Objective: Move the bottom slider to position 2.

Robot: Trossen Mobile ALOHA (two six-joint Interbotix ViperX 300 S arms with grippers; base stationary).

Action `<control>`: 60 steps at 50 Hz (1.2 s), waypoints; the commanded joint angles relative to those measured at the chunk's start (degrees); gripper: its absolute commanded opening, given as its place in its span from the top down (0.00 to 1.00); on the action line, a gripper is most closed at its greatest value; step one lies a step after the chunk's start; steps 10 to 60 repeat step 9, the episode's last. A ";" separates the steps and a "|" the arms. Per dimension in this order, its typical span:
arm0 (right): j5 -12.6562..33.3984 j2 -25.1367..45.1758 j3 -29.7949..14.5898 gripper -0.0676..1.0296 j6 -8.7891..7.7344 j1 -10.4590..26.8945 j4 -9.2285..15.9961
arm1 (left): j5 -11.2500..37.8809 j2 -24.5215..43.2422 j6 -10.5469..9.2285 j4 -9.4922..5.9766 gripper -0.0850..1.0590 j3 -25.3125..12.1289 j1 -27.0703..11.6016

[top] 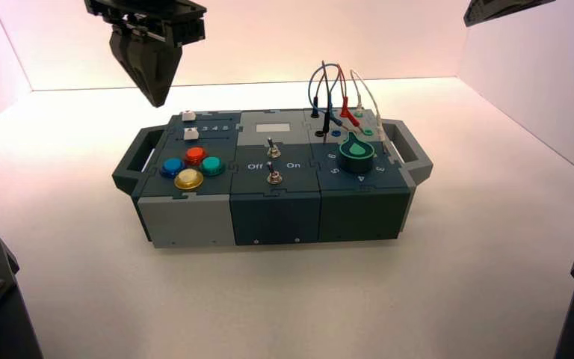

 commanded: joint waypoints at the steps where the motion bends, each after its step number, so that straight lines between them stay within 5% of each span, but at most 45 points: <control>1: -0.18 0.00 -1.41 0.96 0.00 -0.18 0.26 | 0.00 -1.49 -0.44 0.00 0.95 0.00 -0.79; 60: -0.09 0.53 -1.49 0.96 0.09 -0.18 0.26 | -0.18 -1.49 -0.44 0.09 0.95 -0.09 -0.79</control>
